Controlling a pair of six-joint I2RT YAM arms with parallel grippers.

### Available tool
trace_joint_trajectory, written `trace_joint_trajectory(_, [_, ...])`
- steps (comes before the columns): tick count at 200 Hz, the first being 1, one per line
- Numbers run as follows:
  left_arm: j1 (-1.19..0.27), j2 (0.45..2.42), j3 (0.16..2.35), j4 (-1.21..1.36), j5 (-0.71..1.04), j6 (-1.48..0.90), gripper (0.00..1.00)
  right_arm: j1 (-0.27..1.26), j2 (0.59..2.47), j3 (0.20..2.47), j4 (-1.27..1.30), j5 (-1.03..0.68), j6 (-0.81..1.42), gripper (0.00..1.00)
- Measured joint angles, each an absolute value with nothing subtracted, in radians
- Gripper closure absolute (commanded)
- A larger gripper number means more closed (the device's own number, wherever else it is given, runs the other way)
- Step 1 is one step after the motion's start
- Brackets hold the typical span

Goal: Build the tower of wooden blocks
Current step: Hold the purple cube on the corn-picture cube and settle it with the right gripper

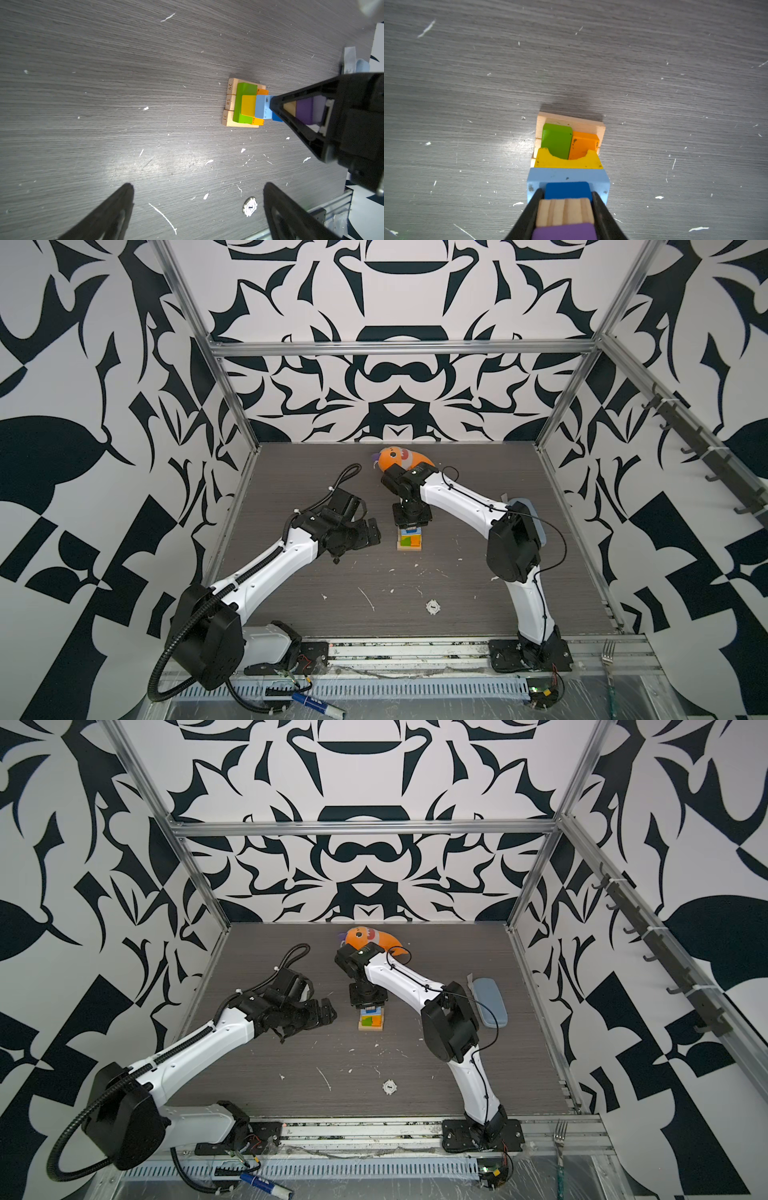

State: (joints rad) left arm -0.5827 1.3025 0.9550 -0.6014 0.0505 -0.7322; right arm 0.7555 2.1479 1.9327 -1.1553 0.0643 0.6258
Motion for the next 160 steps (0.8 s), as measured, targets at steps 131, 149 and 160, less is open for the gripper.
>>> trace_joint_trajectory(131, [-0.583, 1.303, 0.955, -0.601, 0.051, -0.732, 0.0, 0.756, 2.148, 1.933, -1.156, 0.068, 0.627, 0.66])
trace_joint_trajectory(149, [-0.583, 1.303, 0.955, -0.601, 0.051, -0.733, 0.0, 0.756, 2.148, 1.933, -1.155, 0.068, 0.627, 0.65])
trace_joint_trajectory(160, [-0.583, 1.303, 0.955, -0.601, 0.051, -0.732, 0.0, 0.756, 2.148, 1.933, -1.155, 0.068, 0.627, 0.64])
